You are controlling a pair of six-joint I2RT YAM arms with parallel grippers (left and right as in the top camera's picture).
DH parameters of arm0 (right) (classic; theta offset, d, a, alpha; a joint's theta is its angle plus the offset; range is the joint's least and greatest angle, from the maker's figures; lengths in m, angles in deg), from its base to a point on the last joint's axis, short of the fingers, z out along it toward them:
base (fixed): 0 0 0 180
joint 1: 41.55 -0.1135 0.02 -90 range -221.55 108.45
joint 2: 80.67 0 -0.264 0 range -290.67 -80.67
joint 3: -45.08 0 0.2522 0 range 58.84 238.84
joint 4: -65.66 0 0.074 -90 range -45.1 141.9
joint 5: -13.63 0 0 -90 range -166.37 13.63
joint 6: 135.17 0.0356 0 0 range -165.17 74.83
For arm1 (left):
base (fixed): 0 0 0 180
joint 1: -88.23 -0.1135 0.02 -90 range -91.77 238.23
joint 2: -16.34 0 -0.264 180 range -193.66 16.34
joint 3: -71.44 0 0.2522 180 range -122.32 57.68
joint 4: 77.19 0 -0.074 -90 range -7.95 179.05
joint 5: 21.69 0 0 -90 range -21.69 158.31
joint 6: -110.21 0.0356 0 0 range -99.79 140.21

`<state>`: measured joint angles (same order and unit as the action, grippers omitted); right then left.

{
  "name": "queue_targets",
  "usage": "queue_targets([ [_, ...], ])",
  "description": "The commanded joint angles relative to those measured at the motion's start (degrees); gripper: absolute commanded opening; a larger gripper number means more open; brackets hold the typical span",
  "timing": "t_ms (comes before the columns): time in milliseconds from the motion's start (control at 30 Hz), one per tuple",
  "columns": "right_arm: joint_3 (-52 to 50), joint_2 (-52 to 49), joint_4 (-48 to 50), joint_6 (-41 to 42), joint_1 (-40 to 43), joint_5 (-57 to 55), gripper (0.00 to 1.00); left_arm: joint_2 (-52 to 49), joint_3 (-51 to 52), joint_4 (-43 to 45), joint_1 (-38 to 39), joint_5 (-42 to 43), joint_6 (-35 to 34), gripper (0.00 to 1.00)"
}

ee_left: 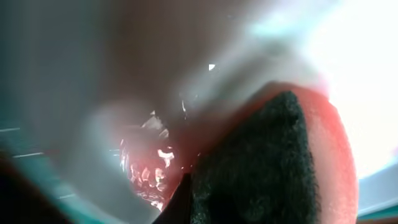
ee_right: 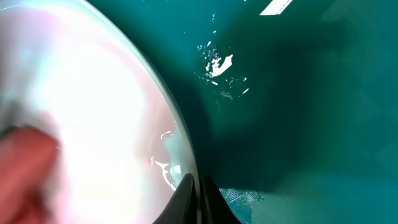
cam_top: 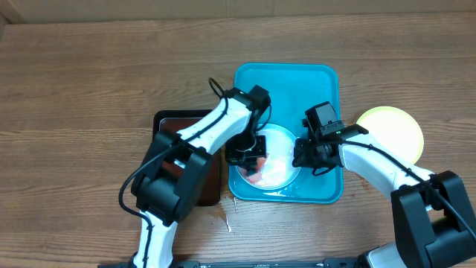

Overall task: Clean dirty plates on tray and stack at the side
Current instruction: 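Scrub the white plate with the sponge while the right gripper holds it, then return the sponge to the black tray and release it with the left gripper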

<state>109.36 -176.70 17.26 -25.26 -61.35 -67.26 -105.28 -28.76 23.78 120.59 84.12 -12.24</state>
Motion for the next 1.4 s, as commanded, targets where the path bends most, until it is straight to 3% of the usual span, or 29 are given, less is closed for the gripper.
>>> queue_targets([
  [0,-0.3,-0.6,-0.3,-0.2,0.5,-2.6,0.04,3.4,-0.4,-0.7,-2.2,-9.9,0.5,0.04],
  [233,-0.3,-0.6,-0.3,-0.1,0.5,-2.6,0.04,13.3,-0.4,-0.3,-4.9,-12.7,0.6,0.04],
  [467,-0.3,-0.6,-0.6,-0.2,0.5,-2.6,0.04,25.1,-0.4,-2.4,-6.5,-9.2,3.9,0.04],
  [733,-0.3,-0.6,-0.7,-0.1,0.5,-2.6,0.04,29.4,1.4,-7.8,-12.7,-26.5,4.1,0.04],
  [833,-0.3,-0.6,-0.8,-0.1,0.5,-2.6,0.04,28.8,7.6,-4.2,-14.4,-26.6,3.9,0.04],
  [967,-0.3,-0.6,-0.9,0.2,0.5,-2.6,0.04,27.8,20.8,7.3,-16.3,-21.0,3.7,0.04],
  [1100,-0.3,-0.6,-1.0,0.3,0.5,-2.6,0.04,27.3,26.4,12.4,-17.1,-16.7,3.3,0.04],
  [1167,-0.2,-0.5,-1.5,0.3,0.5,-2.6,0.04,27.4,26.4,12.2,-17.3,-16.8,2.8,0.13],
  [1233,0.7,-0.2,-3.0,0.2,0.5,-2.9,0.04,28.0,25.9,11.9,-17.6,-16.8,2.8,0.39],
  [1300,3.8,1.3,-7.9,0.2,0.5,-5.1,0.04,29.7,24.3,9.9,-18.8,-16.8,2.8,0.58],
  [1367,6.5,2.6,-11.2,0.1,0.4,-6.3,0.04,31.1,22.5,8.1,-20.2,-16.7,2.9,0.61],
])
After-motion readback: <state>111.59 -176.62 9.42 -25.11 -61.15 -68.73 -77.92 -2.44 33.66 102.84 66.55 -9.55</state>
